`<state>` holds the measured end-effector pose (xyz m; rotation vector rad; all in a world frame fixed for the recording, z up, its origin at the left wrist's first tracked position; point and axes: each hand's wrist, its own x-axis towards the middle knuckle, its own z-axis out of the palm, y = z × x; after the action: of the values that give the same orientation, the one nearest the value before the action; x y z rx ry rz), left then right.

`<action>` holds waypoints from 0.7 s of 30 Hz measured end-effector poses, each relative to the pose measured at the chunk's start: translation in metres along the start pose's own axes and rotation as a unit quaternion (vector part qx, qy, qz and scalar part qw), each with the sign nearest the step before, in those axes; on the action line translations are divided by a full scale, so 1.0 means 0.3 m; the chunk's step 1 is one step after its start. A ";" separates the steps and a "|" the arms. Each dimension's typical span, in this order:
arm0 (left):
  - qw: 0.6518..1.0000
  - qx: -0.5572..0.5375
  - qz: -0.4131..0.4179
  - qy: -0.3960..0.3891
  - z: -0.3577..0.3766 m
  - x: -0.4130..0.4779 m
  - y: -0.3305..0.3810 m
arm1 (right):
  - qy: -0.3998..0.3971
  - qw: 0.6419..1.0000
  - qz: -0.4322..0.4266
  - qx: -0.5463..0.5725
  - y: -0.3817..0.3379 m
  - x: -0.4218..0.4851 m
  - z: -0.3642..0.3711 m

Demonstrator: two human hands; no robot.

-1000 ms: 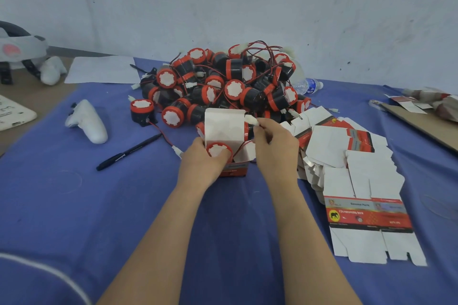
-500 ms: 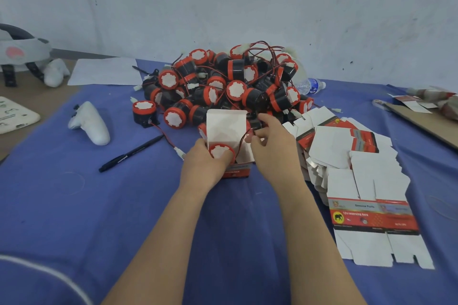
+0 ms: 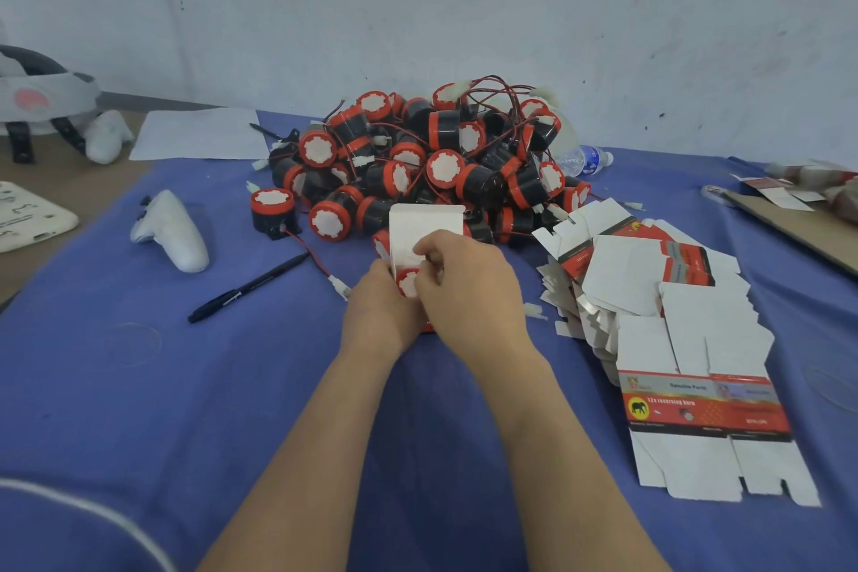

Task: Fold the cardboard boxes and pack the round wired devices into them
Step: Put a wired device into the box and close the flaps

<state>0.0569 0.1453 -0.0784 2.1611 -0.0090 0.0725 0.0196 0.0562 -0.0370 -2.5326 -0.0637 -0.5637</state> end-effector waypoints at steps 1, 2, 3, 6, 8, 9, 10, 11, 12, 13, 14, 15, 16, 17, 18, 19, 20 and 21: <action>1.000 -0.007 0.003 0.000 0.001 -0.001 0.001 | 0.000 1.000 0.007 0.004 -0.002 0.002 0.001; 1.000 -0.015 0.007 0.002 0.001 -0.003 0.002 | 0.002 1.000 0.018 0.011 -0.002 0.005 0.000; 1.000 -0.023 0.009 0.003 0.002 -0.005 0.003 | 0.008 0.999 0.032 0.020 0.000 0.008 -0.005; 0.999 -0.044 0.015 0.008 0.006 -0.009 0.002 | 0.053 0.995 0.071 0.042 0.024 0.017 -0.023; 0.998 -0.053 0.019 0.014 0.008 -0.011 -0.001 | 0.087 0.992 0.080 0.041 0.040 0.019 -0.027; 0.998 -0.055 0.020 0.016 0.009 -0.012 -0.003 | 0.098 0.991 0.083 0.046 0.044 0.019 -0.027; 0.998 -0.056 0.021 0.017 0.008 -0.013 -0.004 | 0.105 0.989 0.084 0.055 0.045 0.020 -0.027; 0.998 -0.057 0.021 0.017 0.008 -0.014 -0.005 | 0.105 0.989 0.083 0.064 0.045 0.020 -0.025; 0.998 -0.058 0.021 0.015 0.008 -0.013 -0.005 | 0.099 0.989 0.080 0.071 0.046 0.021 -0.022; 0.998 -0.057 0.021 0.013 0.008 -0.012 -0.005 | 0.087 0.991 0.076 0.073 0.049 0.020 -0.018; 0.998 -0.052 0.022 0.011 0.007 -0.011 -0.004 | 0.071 0.993 0.070 0.067 0.052 0.019 -0.015; 0.999 -0.048 0.024 0.009 0.007 -0.010 -0.004 | 0.056 0.995 0.064 0.057 0.057 0.016 -0.013; 0.999 -0.047 0.025 0.009 0.007 -0.010 -0.004 | 0.045 0.996 0.061 0.052 0.064 0.013 -0.014; 0.998 -0.049 0.025 0.010 0.006 -0.010 -0.003 | 0.036 0.996 0.065 0.054 0.070 0.009 -0.020; 0.998 -0.051 0.025 0.013 0.007 -0.011 -0.003 | 0.026 0.995 0.071 0.058 0.077 0.007 -0.027; 0.998 -0.052 0.024 0.015 0.007 -0.013 -0.003 | 0.016 0.995 0.075 0.058 0.084 0.004 -0.035; 0.998 -0.052 0.023 0.019 0.007 -0.014 -0.003 | 0.003 0.996 0.075 0.044 0.090 0.003 -0.041; 0.998 -0.051 0.023 0.021 0.007 -0.016 -0.003 | -0.011 0.997 0.073 0.021 0.092 0.002 -0.046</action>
<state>0.0522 0.1439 -0.0806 2.0562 -0.0367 0.1414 0.0192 0.0255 -0.0397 -2.4768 0.1008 -0.4722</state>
